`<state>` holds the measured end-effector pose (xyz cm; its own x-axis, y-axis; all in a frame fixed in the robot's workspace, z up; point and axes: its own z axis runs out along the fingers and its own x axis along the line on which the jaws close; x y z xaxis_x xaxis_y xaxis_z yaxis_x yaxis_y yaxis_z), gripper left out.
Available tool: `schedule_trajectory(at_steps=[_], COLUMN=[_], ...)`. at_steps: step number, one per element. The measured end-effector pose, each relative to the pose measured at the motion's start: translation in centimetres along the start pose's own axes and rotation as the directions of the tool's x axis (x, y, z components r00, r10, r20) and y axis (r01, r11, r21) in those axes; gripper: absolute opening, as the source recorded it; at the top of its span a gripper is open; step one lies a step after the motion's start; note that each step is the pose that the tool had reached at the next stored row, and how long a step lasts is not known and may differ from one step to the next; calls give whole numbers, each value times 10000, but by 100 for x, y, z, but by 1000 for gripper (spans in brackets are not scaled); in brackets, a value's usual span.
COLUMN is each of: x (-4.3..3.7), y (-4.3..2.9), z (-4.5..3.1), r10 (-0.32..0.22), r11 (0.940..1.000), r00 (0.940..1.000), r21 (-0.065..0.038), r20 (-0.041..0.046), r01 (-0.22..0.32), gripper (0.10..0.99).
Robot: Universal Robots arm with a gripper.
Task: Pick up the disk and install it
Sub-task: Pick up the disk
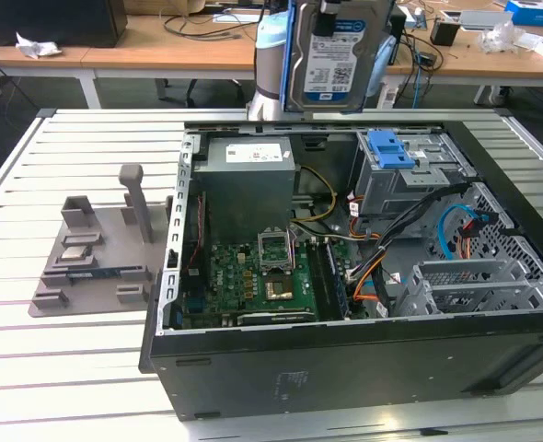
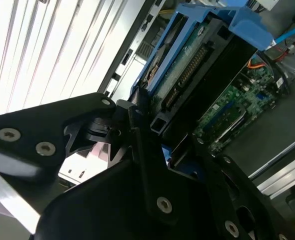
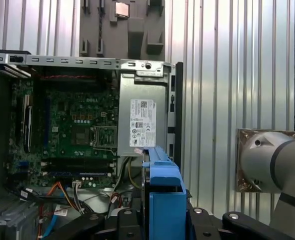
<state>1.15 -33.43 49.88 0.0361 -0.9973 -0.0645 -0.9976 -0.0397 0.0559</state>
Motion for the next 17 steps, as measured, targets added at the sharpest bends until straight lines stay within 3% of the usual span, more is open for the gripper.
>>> schedule_trajectory(at_steps=[7, 11, 16, 17], x=[15, 27, 36, 42], y=[-373, -697, -947, -1084], z=[-9, -19, -26, -30], r10=[1, 1, 3, 4], r11=[10000, 10000, 10000, 10000], r00=[10000, 10000, 10000, 10000], r21=[-21, -28, -32, -35], r20=[3, 3, 3, 2], r01=[-1, -1, -3, -4], gripper=[369, 369, 369, 369])
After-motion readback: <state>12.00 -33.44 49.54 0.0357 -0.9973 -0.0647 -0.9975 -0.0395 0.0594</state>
